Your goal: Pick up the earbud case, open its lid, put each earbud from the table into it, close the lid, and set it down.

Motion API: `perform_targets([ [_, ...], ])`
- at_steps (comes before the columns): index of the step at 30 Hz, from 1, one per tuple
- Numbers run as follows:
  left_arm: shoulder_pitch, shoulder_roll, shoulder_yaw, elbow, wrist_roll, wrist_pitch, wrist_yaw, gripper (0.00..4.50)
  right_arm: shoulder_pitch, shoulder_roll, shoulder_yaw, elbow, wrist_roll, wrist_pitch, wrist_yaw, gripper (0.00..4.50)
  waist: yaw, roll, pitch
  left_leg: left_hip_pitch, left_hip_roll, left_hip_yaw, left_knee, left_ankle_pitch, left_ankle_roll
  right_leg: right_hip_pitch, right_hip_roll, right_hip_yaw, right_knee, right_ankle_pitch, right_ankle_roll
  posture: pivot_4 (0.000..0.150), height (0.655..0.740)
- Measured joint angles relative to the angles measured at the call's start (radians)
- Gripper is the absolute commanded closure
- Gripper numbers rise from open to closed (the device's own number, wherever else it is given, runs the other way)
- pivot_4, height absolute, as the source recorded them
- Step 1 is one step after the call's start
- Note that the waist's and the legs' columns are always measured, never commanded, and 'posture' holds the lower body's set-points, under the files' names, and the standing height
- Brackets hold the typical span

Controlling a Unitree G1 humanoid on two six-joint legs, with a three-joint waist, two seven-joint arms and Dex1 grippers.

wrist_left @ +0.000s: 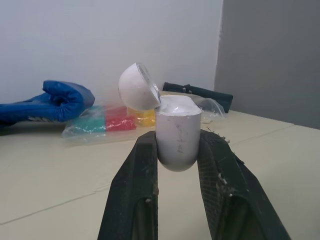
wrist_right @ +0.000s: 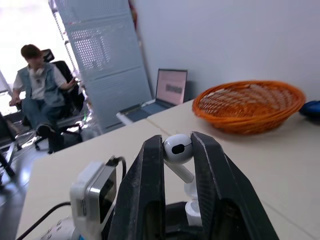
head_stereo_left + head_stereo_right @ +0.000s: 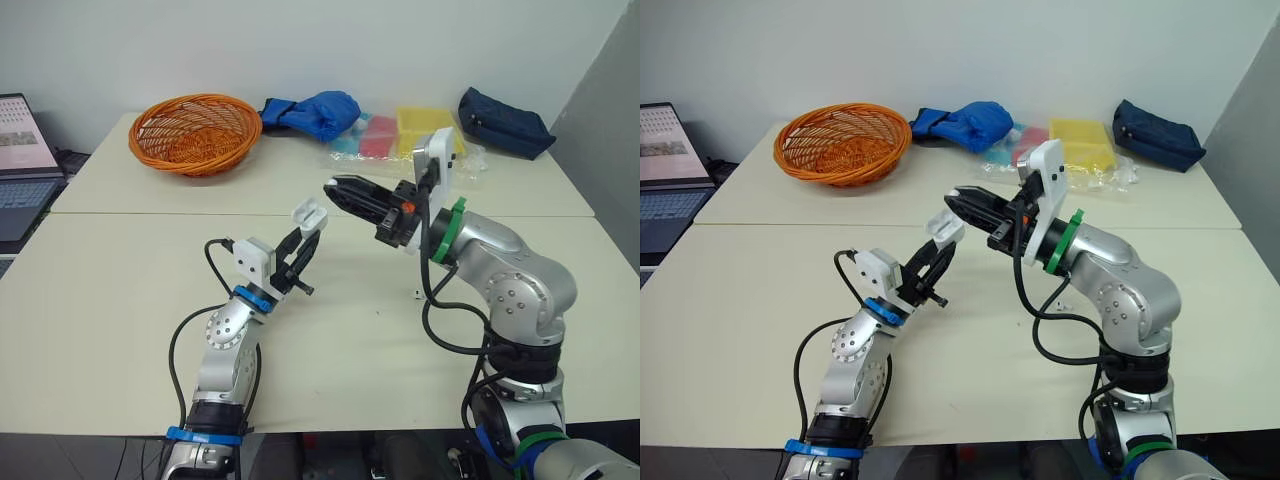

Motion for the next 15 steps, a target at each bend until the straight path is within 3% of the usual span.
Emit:
perform_targets([
  [15, -0.039, 0.003, -0.001, 0.023, -0.015, 0.0, -0.038, 3.77, 0.04, 0.045, 0.161, 0.212, -0.107, -0.255, -0.044, 4.08, -0.003, 0.0, 0.0, 0.002, 0.002, -0.002, 0.002, 0.0, 0.0, 0.0, 0.006, 0.001, 0.003, 0.001, -0.002, 0.15, 0.74],
])
